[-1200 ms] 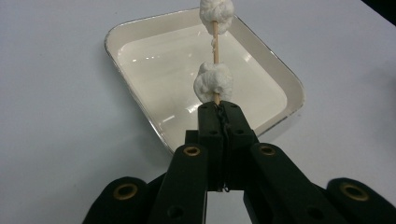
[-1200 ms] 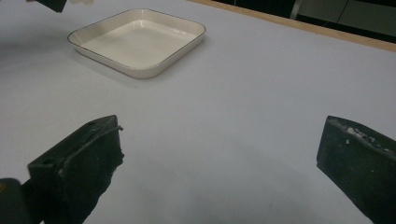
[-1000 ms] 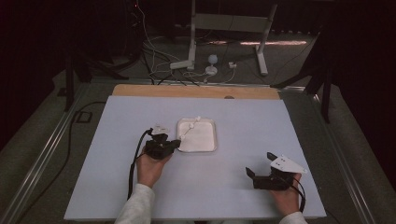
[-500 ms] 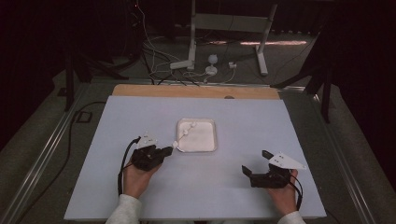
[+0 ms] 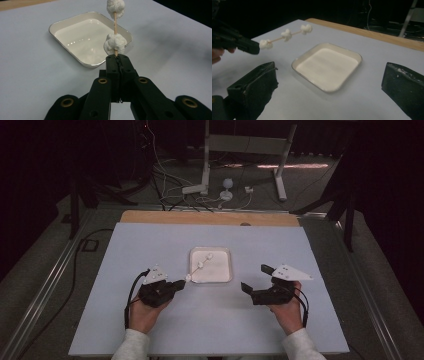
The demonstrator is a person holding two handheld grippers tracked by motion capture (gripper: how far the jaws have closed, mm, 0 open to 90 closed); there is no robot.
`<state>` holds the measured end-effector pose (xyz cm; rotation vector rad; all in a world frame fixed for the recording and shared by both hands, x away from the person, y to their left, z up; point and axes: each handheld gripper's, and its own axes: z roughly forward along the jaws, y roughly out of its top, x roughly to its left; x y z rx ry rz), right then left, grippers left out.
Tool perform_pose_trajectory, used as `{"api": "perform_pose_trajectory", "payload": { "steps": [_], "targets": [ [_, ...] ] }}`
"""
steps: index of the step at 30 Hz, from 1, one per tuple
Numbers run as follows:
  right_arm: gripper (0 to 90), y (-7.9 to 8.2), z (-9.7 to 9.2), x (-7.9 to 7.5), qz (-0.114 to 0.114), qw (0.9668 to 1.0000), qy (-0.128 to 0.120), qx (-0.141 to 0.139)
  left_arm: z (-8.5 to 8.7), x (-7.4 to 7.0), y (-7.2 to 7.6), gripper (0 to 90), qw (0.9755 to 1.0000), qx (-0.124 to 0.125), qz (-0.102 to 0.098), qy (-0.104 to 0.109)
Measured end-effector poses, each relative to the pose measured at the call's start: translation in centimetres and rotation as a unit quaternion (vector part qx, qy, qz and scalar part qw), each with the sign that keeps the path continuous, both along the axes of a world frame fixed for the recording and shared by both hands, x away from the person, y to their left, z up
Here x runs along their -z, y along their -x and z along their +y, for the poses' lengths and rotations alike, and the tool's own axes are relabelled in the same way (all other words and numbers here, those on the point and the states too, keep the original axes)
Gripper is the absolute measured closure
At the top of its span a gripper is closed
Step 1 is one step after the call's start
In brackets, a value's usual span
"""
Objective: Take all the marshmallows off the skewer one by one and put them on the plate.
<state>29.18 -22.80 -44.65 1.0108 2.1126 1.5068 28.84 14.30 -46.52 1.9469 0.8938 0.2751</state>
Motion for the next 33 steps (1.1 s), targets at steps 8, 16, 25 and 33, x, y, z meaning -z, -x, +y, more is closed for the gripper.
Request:
{"api": "perform_pose_trajectory", "payload": {
  "steps": [8,16,25,33],
  "targets": [
    [0.0,-2.8,2.0,-1.7,0.022,0.9988,-0.042,-0.012,0.0,-0.5,0.3,89.5,0.9998,0.014,-0.013,0.009],
    [3.3,-5.5,4.2,-3.2,0.055,0.9960,-0.062,-0.031,0.2,-0.9,0.6,89.5,0.9991,0.026,-0.027,0.020],
    [38.0,-6.8,6.9,-2.9,0.130,0.9838,-0.096,-0.077,0.0,-1.0,0.8,89.6,0.9980,0.039,-0.041,0.028],
    [61.2,-7.8,7.7,-2.0,0.207,0.9631,-0.143,-0.095,-0.3,-1.0,1.0,89.7,0.9970,0.047,-0.053,0.030]
  ]
}}
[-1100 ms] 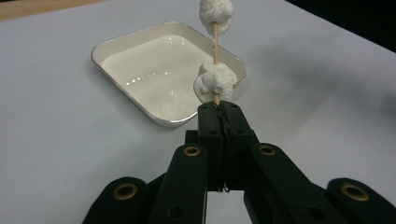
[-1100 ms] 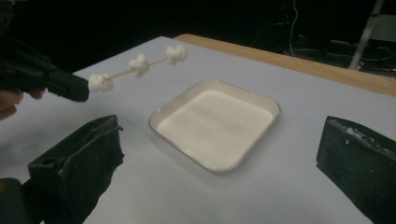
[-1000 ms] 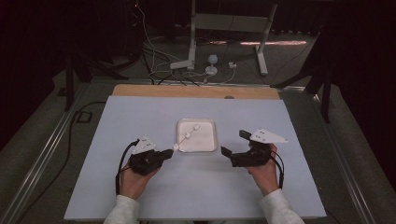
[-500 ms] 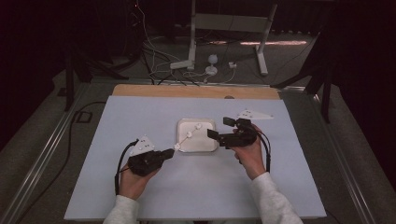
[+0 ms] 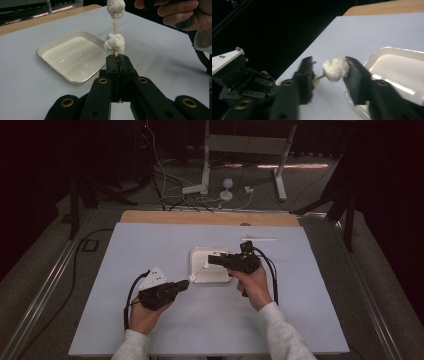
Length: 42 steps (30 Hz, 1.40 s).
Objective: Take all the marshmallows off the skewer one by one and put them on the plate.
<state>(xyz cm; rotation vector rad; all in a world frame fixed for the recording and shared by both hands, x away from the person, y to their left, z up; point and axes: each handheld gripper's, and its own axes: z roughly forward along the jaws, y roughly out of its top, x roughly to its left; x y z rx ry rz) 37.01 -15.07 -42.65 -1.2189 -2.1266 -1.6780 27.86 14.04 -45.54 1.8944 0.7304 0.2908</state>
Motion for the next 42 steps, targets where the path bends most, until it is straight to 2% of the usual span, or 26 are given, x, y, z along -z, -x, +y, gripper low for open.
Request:
{"api": "perform_pose_trajectory", "payload": {
  "steps": [2,3,4,5,8,14,22,23,24,25,26,27,29,30,32,35,37,39,42],
  "targets": [
    [67.3,0.0,0.0,0.1,0.007,1.0000,0.000,0.003,0.0,0.1,0.0,89.7,1.0000,-0.001,-0.001,-0.005],
    [67.3,0.0,0.0,0.1,0.007,1.0000,0.000,0.003,0.0,0.1,0.0,89.8,1.0000,-0.001,-0.001,-0.005],
    [72.9,-0.1,-0.1,0.1,0.017,0.9998,-0.012,0.002,0.0,0.1,0.0,89.8,1.0000,0.000,-0.002,-0.008],
    [72.9,-0.1,-0.1,0.1,0.017,0.9998,-0.012,0.002,0.0,0.2,0.0,89.8,1.0000,0.001,-0.002,-0.007],
    [77.5,-0.1,-0.3,-0.1,0.007,0.9999,-0.003,0.013,-0.1,0.2,0.0,90.0,0.9999,0.001,-0.007,-0.013],
    [80.2,0.2,-0.3,-0.5,-0.012,0.9994,0.002,0.033,-0.1,0.1,0.1,90.0,0.9998,0.002,-0.012,-0.014],
    [82.2,0.3,-0.3,-0.9,-0.025,0.9981,0.017,0.054,0.0,0.0,0.3,90.0,0.9997,0.002,-0.016,-0.020],
    [82.6,0.3,-0.4,-1.0,-0.027,0.9973,0.021,0.065,0.1,0.0,0.3,90.0,0.9996,0.001,-0.015,-0.023],
    [82.8,0.3,-0.9,-1.2,-0.040,0.9939,0.031,0.098,0.5,0.3,0.4,90.0,0.9981,-0.010,-0.012,-0.059],
    [82.9,-0.1,-2.1,-1.4,-0.037,0.9919,0.014,0.121,1.2,0.5,0.4,90.0,0.9991,-0.015,-0.001,-0.040],
    [82.8,-0.4,-3.3,-1.6,-0.032,0.9910,-0.005,0.130,1.2,0.5,0.4,90.0,0.9991,-0.015,-0.001,-0.040],
    [82.6,-0.6,-4.1,-1.9,-0.036,0.9910,0.001,0.129,1.9,0.7,0.2,90.0,0.9995,-0.022,0.006,-0.021],
    [82.2,-0.6,-4.6,-2.2,-0.039,0.9919,0.022,0.119,2.4,0.6,-0.1,90.0,0.9993,-0.034,0.008,-0.009],
    [82.2,-0.6,-4.6,-2.2,-0.039,0.9919,0.022,0.119,2.3,0.5,-0.1,90.0,0.9993,-0.038,0.007,-0.006],
    [81.8,-0.5,-4.5,-2.3,-0.044,0.9923,0.035,0.111,2.2,0.3,-0.2,90.0,0.9991,-0.041,0.006,-0.012],
    [80.4,-0.7,-3.2,-1.4,-0.051,0.9923,0.054,0.099,2.0,0.3,-0.1,89.9,0.9987,-0.048,0.007,-0.019],
    [80.0,-0.8,-2.5,-1.0,-0.055,0.9909,0.079,0.093,2.2,0.3,-0.2,89.9,0.9986,-0.049,0.007,-0.018],
    [79.5,-1.0,-1.9,-0.6,-0.056,0.9905,0.091,0.086,2.3,0.3,-0.2,89.8,0.9986,-0.051,0.006,-0.016],
    [79.0,-1.5,-1.2,0.2,-0.054,0.9882,0.116,0.085,2.4,0.3,-0.2,89.8,0.9984,-0.054,0.008,-0.016]
  ]
}}
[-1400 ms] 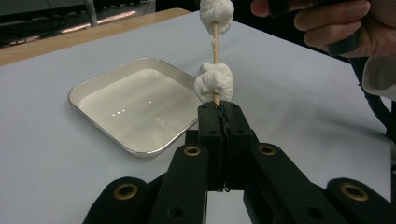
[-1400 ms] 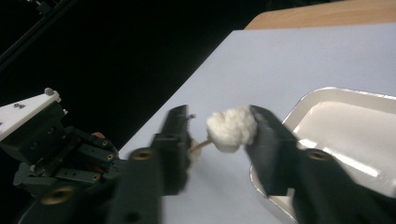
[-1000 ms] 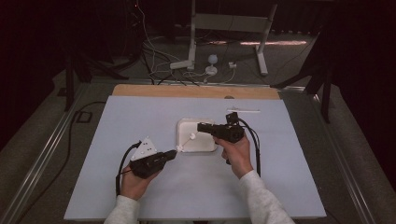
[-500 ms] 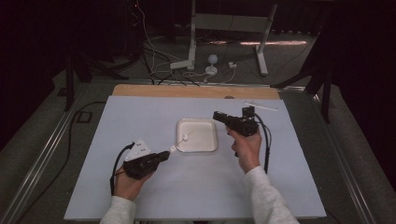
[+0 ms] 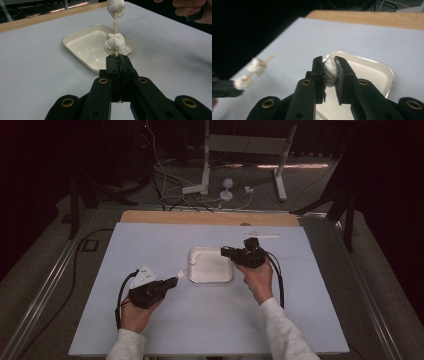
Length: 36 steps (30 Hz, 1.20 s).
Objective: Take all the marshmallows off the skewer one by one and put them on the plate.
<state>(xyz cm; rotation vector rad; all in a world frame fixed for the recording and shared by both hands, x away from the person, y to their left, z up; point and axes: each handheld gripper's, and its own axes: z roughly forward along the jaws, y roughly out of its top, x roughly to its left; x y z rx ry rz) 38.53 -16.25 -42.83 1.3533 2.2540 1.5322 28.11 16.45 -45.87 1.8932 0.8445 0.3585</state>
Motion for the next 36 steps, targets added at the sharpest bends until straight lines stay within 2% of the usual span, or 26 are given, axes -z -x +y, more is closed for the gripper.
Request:
{"api": "perform_pose_trajectory", "payload": {
  "steps": [3,7,10,13,14,18,19,21,22,29,36],
  "targets": [
    [78.4,-0.5,0.8,1.0,0.006,0.9996,0.026,-0.001,-0.1,0.1,-0.1,89.8,1.0000,-0.004,0.003,-0.001],
    [78.0,-1.0,1.4,2.1,0.017,0.9991,0.039,0.000,-0.1,0.2,-0.2,89.8,1.0000,-0.005,0.006,-0.004],
    [76.0,-1.6,2.1,3.3,0.027,0.9980,0.058,0.005,-0.1,0.3,-0.3,89.8,0.9999,-0.007,0.009,-0.006],
    [58.9,-2.0,2.4,3.9,0.029,0.9968,0.072,0.016,-0.1,0.5,-0.3,89.8,0.9999,-0.009,0.012,-0.004],
    [58.9,-2.0,2.4,3.9,0.029,0.9968,0.072,0.016,-0.1,0.5,-0.3,89.7,0.9999,-0.009,0.012,-0.004],
    [38.5,-2.0,2.5,4.1,0.028,0.9964,0.079,0.016,0.0,0.6,-0.4,89.7,0.9998,-0.011,0.014,-0.004],
    [29.6,-1.9,2.4,4.0,0.029,0.9967,0.074,0.013,0.0,0.6,-0.4,89.8,0.9998,-0.011,0.014,-0.005],
    [27.3,-1.8,2.4,3.9,0.032,0.9973,0.066,0.007,0.0,0.6,-0.5,89.7,0.9998,-0.011,0.013,-0.005],
    [23.4,-1.5,2.3,3.5,0.035,0.9981,0.051,-0.001,0.0,0.6,-0.4,89.7,0.9998,-0.012,0.014,-0.003],
    [20.2,-0.1,2.7,2.6,0.032,0.9986,0.021,-0.038,0.0,0.6,-0.4,89.7,0.9998,-0.012,0.013,-0.004],
    [20.4,0.9,3.5,1.9,0.035,0.9970,-0.013,-0.068,-0.2,0.6,-0.4,89.7,0.9999,-0.011,0.011,-0.004]
  ]
}}
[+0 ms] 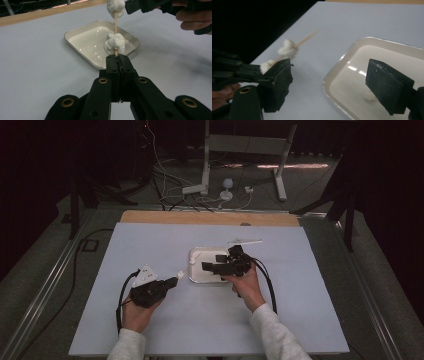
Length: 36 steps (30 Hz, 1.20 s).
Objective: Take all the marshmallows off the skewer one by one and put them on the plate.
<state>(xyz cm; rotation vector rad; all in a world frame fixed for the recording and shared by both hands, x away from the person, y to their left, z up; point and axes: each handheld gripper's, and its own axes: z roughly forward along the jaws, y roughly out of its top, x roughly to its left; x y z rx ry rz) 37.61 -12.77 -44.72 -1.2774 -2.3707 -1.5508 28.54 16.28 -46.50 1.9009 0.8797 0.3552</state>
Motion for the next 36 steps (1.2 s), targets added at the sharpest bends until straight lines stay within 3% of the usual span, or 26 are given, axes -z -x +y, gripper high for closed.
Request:
{"api": "perform_pose_trajectory", "payload": {
  "steps": [5,10,14,19,25,32,36],
  "targets": [
    [22.3,0.3,0.8,-0.1,0.009,0.9996,-0.022,-0.014,-0.2,-0.1,0.1,89.7,1.0000,0.005,0.000,0.003],
    [25.0,0.4,1.8,0.1,0.016,0.9993,-0.024,-0.025,-0.4,-0.1,0.1,89.7,0.9999,0.011,-0.002,0.005],
    [38.2,0.4,2.6,0.3,0.030,0.9977,-0.043,-0.043,-0.6,0.0,0.1,89.7,0.9998,0.017,-0.004,0.010],
    [63.2,0.3,2.9,0.5,0.063,0.9936,-0.073,-0.059,-0.9,0.0,0.2,89.7,0.9997,0.023,-0.008,0.008],
    [74.3,0.1,2.5,0.2,0.090,0.9876,-0.111,-0.066,-0.9,0.1,0.2,89.9,0.9996,0.026,-0.009,0.011],
    [77.0,0.2,2.3,-0.7,0.079,0.9894,-0.107,-0.057,-0.7,-0.1,0.4,90.0,0.9994,0.025,-0.020,0.015],
    [78.0,0.3,2.5,-1.5,0.059,0.9926,-0.094,-0.048,-0.5,-0.1,0.4,90.0,0.9992,0.025,-0.024,0.018]
  ]
}}
